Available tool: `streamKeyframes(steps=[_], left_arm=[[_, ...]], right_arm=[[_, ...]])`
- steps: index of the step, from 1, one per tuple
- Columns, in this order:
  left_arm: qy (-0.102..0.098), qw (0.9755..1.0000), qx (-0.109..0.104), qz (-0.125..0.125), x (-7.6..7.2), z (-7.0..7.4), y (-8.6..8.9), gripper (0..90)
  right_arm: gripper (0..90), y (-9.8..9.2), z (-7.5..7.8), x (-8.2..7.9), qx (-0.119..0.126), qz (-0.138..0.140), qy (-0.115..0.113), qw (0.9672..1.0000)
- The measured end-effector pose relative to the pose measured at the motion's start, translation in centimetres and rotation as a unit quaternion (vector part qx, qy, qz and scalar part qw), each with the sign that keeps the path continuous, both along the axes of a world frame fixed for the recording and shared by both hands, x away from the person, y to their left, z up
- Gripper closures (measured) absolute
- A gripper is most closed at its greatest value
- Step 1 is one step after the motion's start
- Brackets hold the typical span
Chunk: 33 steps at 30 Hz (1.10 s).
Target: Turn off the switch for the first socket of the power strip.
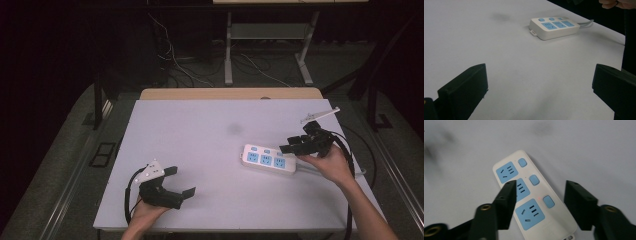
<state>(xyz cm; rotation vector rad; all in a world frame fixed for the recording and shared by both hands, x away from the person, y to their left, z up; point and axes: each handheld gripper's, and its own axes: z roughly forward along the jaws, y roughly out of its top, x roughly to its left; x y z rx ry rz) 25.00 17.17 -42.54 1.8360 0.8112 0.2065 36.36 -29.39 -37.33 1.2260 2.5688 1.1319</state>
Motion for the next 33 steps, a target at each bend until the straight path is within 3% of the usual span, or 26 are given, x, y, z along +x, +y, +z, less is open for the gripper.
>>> streamKeyframes(steps=[3,6,7,8,33], left_arm=[[0.000,1.0000,0.000,0.000,0.0,0.0,0.0,0.0],[0.000,1.0000,0.001,-0.001,0.0,0.0,0.0,0.0],[0.000,1.0000,0.000,-0.001,0.0,0.0,0.0,0.0],[0.000,1.0000,0.000,-0.001,0.0,0.0,0.0,0.0],[0.000,1.0000,0.002,0.000,0.1,0.0,0.0,0.0]], right_arm=[[67.7,-0.3,-0.2,0.3,0.003,0.009,0.005,0.9999],[80.5,-0.4,-0.4,0.5,0.007,0.016,0.009,0.9998],[80.5,-0.4,-0.4,0.5,0.007,0.016,0.009,0.9998],[88.0,-0.4,-0.5,0.6,0.005,0.016,0.009,0.9998],[89.9,0.2,-2.6,2.2,-0.008,0.028,0.033,0.9990]])
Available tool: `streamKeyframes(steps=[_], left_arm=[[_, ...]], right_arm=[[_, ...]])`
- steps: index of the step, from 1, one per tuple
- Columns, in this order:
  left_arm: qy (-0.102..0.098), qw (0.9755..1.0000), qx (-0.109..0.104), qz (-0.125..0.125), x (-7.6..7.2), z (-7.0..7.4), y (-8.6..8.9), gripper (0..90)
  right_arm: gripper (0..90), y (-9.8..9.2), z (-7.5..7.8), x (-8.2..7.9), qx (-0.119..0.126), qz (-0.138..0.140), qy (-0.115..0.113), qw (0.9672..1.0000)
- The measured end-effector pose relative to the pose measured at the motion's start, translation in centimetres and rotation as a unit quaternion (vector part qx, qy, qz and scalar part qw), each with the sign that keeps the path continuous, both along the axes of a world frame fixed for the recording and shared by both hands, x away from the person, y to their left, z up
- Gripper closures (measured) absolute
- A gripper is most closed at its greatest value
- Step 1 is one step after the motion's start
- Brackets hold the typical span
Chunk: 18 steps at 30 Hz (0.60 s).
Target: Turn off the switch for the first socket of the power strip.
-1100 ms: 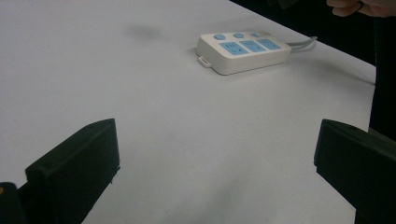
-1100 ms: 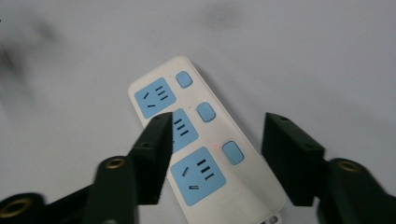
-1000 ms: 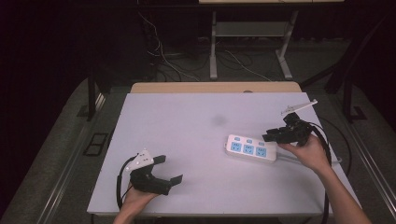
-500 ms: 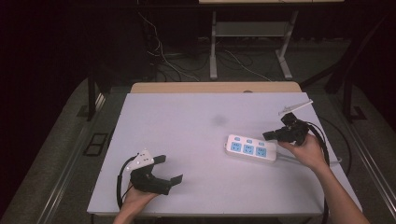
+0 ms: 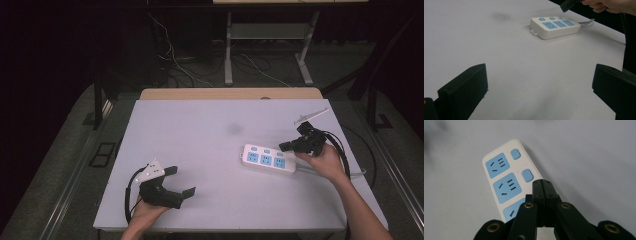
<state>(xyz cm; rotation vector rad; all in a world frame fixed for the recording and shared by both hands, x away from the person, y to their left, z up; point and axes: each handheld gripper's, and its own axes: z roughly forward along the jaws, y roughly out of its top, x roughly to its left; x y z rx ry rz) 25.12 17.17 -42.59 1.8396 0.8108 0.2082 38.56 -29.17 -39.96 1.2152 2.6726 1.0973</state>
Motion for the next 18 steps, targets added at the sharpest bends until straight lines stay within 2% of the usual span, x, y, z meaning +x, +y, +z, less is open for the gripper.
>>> streamKeyframes(steps=[11,16,18], left_arm=[[0.000,1.0000,0.000,0.000,0.0,0.0,0.0,0.0],[0.000,1.0000,0.001,-0.001,0.0,0.0,0.0,0.0],[0.001,1.0000,0.002,-0.001,0.0,0.0,0.0,0.0]], right_arm=[[89.8,0.3,-1.2,0.1,-0.011,0.004,0.005,0.9999],[89.9,0.2,-1.7,0.1,-0.011,0.001,0.005,0.9999],[89.9,0.1,-1.8,0.1,-0.003,-0.002,0.005,1.0000]])
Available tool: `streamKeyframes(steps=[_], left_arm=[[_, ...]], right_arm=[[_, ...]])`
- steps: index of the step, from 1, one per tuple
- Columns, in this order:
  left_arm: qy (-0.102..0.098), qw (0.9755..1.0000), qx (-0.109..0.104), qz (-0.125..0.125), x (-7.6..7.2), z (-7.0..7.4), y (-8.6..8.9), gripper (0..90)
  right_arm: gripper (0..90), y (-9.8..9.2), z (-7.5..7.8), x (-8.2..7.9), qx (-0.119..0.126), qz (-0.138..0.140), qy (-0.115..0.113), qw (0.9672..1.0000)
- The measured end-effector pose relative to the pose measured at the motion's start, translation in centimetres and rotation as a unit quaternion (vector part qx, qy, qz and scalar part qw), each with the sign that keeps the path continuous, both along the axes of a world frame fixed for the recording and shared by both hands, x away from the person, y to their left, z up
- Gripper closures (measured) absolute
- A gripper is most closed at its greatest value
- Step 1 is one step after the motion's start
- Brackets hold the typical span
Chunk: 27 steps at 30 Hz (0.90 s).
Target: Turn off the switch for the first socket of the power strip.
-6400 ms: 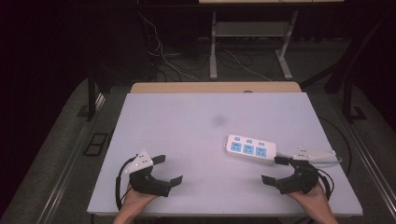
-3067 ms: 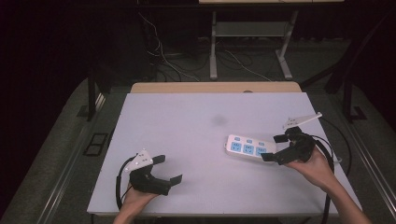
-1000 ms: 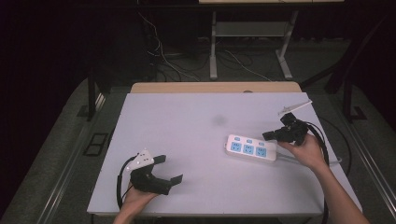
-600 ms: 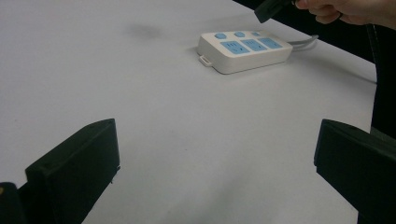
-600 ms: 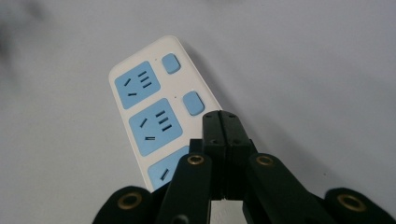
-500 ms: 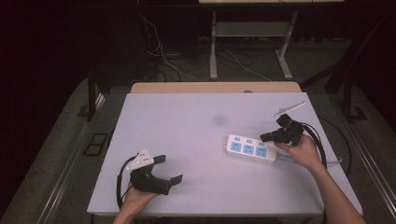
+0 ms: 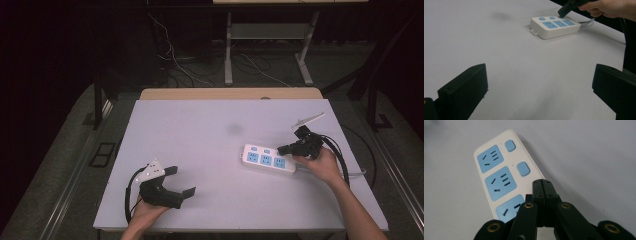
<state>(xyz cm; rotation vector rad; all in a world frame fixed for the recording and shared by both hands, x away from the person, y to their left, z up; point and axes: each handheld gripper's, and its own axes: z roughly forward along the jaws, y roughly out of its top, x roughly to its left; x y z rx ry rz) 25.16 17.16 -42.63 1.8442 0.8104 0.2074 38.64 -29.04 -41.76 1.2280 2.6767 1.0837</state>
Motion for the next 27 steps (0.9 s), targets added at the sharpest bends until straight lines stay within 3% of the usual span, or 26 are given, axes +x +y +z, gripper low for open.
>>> streamKeyframes(steps=[7,27], left_arm=[[0.000,1.0000,0.001,-0.001,0.01,-0.01,-0.06,0.0],[-0.001,1.0000,0.001,-0.002,-0.06,-0.01,-0.06,0.0]], right_arm=[[90.0,0.24,0.10,-0.05,-0.010,0.008,-0.006,0.9999],[90.0,-0.04,-0.26,0.12,0.002,0.006,0.002,1.0000]])
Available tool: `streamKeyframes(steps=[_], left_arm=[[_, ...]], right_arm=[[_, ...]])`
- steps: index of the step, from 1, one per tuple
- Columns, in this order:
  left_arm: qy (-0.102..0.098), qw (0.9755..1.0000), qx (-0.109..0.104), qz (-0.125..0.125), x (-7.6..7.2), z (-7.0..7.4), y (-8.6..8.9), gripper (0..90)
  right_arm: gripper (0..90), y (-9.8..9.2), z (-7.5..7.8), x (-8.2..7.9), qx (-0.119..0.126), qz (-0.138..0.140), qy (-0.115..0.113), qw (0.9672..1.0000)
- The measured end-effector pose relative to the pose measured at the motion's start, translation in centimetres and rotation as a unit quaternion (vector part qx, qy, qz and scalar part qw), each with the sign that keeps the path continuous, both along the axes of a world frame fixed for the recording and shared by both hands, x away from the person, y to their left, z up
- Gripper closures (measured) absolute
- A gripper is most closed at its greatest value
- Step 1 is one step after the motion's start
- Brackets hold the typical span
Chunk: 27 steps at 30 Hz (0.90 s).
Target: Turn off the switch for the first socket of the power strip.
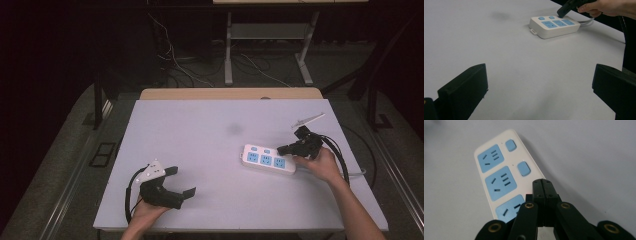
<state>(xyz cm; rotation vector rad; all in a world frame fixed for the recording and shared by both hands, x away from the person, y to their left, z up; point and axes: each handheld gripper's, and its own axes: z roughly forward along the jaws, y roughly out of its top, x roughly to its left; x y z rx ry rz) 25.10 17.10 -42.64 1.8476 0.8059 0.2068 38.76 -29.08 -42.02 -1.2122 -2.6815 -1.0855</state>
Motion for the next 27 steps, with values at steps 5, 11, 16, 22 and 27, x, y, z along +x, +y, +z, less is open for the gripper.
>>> streamKeyframes(steps=[5,11,16,22,27], left_arm=[[0.000,1.0000,0.000,0.000,-0.01,0.02,0.05,0.0],[0.002,1.0000,0.000,0.001,0.08,-0.07,0.02,0.0],[0.002,1.0000,0.000,0.001,0.10,-0.07,0.08,0.0],[0.002,1.0000,0.001,0.001,0.15,-0.09,0.05,0.0],[0.004,1.0000,0.002,0.001,0.19,-0.11,0.05,0.0]], right_arm=[[90.0,0.04,-0.02,-0.31,-0.002,0.003,-0.015,0.9999],[90.0,-0.04,-0.10,-0.35,0.003,0.003,-0.016,0.9999],[90.0,-0.01,-0.07,-0.31,0.002,0.006,-0.018,0.9998],[90.0,0.01,-0.03,-0.28,0.001,0.005,-0.016,0.9999],[90.0,0.14,0.08,-0.30,-0.004,0.005,-0.012,0.9999]])
